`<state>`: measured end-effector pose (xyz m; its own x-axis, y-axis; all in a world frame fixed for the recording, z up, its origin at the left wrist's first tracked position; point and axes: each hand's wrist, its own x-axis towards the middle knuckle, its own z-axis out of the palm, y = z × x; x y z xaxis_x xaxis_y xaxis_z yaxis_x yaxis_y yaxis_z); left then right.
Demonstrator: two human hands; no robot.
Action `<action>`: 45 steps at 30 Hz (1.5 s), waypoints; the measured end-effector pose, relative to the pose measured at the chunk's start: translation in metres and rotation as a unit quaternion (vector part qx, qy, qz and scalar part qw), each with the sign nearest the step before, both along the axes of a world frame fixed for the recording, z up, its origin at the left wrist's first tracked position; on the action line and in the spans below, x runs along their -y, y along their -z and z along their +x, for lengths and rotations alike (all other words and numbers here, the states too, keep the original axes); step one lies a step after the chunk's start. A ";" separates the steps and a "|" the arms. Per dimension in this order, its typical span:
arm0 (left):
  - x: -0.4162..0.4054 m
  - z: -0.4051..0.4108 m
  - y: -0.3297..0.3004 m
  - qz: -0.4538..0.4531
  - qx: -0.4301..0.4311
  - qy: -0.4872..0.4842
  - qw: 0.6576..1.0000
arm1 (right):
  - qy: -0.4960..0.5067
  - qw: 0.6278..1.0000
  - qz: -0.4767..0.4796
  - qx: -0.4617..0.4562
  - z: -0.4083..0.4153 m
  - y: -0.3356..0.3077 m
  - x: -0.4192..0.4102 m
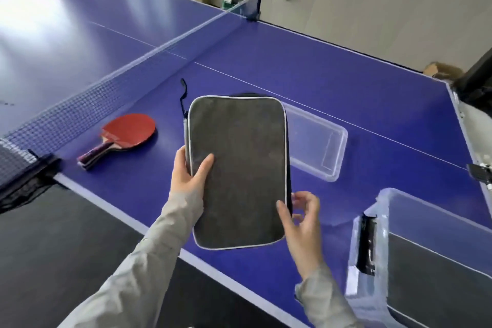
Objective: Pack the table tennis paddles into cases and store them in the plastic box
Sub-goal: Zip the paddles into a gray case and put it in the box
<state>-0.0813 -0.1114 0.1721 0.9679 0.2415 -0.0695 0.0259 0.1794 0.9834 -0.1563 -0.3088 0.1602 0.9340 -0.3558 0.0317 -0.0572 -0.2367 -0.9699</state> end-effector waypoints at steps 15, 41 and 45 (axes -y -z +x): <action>-0.127 -0.003 0.003 0.431 0.034 0.120 0.894 | -0.263 0.922 -0.280 0.053 0.130 -0.108 -0.139; -0.126 0.156 0.016 0.385 0.038 0.268 0.882 | -0.030 0.991 -0.102 -0.076 0.222 -0.031 -0.049; -0.151 0.185 0.010 0.260 0.050 0.245 0.933 | 0.038 0.993 -0.069 -0.089 0.226 -0.025 -0.056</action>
